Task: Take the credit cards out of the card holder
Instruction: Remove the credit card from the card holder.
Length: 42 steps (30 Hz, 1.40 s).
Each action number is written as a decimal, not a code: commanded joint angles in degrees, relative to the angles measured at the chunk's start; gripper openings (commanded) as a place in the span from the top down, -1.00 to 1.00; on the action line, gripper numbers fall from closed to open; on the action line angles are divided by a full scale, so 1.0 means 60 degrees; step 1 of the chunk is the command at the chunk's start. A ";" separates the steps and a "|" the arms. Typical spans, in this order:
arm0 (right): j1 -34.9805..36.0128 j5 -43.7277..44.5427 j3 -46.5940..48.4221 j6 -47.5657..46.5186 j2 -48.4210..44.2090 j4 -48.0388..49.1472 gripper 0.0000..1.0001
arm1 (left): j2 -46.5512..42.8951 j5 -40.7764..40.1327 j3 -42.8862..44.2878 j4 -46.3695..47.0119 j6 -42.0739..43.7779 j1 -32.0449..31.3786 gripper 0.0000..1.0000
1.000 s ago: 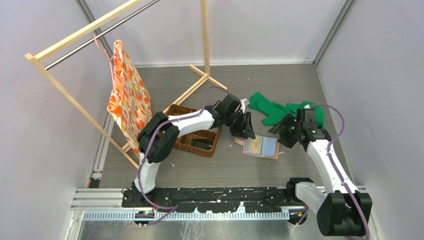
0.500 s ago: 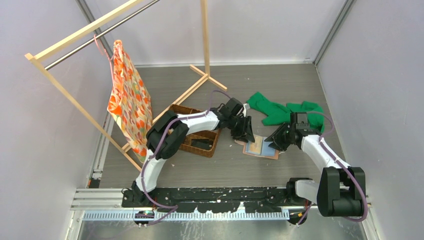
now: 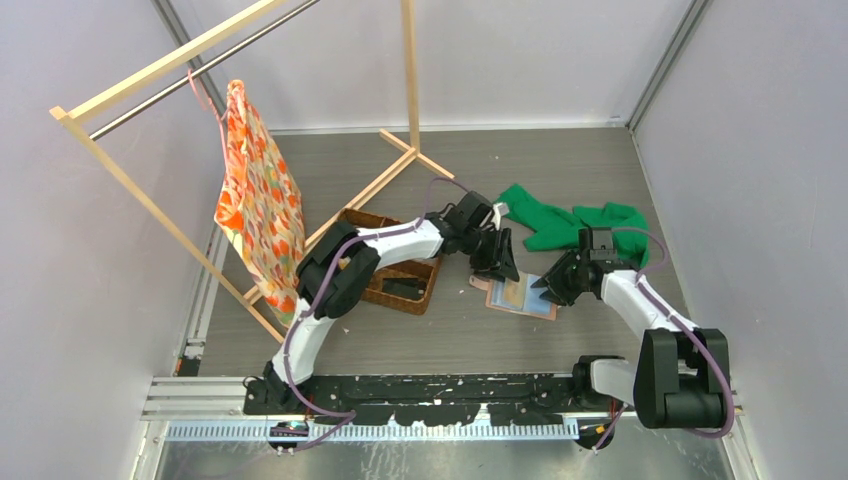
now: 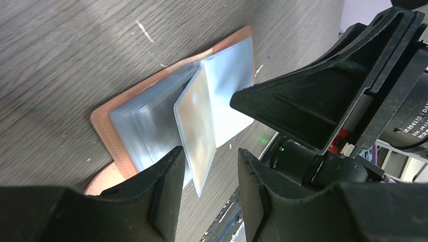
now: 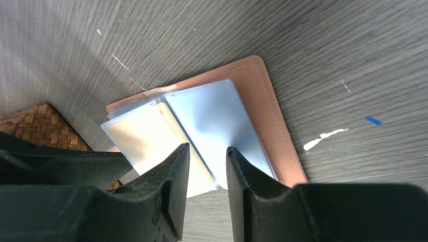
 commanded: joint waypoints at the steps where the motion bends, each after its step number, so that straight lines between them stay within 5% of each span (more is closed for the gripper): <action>1: -0.0036 0.0309 0.0086 0.0083 -0.0507 -0.0064 0.23 | 0.0150 0.0511 0.0549 0.0380 -0.0192 -0.0157 0.11; 23: -0.0739 0.2690 0.0882 0.0662 -0.3444 -0.2790 0.02 | 0.0358 0.1633 0.1753 0.1254 -0.0867 -0.0845 0.09; 30: -0.0744 0.2390 0.0816 0.0558 -0.3307 -0.2609 0.02 | -0.0316 0.1263 0.0939 0.1069 -0.0684 -0.0403 0.08; 36: -0.0752 0.1497 0.0542 0.0506 -0.3158 -0.1972 0.01 | -0.0719 -0.0360 0.0512 -0.1172 0.0496 0.0017 0.06; 42: -0.0749 0.0755 0.0545 0.0133 -0.2169 -0.1480 0.01 | -0.0524 -0.0399 0.0224 -0.1107 0.0503 0.0057 0.06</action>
